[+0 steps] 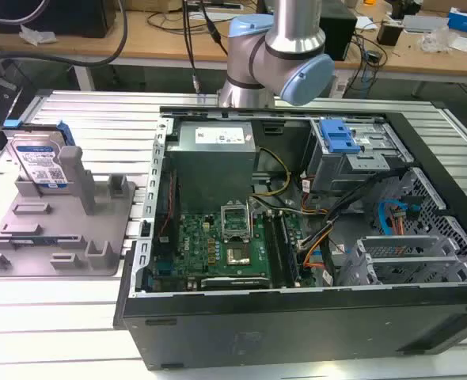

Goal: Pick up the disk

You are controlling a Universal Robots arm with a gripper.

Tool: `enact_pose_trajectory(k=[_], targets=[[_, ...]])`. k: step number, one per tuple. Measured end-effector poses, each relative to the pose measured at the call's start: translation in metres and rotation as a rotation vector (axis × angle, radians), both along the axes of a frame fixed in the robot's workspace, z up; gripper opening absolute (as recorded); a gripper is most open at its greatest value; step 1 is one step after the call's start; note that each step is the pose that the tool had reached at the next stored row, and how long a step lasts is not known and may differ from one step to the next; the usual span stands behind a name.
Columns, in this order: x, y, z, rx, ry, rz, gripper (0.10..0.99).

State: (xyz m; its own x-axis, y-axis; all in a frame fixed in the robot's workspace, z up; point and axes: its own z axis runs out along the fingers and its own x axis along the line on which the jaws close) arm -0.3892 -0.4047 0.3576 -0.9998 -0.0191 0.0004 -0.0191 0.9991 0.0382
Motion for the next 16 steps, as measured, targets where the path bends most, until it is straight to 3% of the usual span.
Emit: enact_pose_trajectory(k=[12,13,16], targets=[[-0.0001,0.0,0.0001,0.0,0.0001,0.013,0.106],[-0.0001,0.0,0.0,0.0,0.0,0.03,0.106],[0.0,0.0,0.0,0.0,0.0,0.193,0.106]])
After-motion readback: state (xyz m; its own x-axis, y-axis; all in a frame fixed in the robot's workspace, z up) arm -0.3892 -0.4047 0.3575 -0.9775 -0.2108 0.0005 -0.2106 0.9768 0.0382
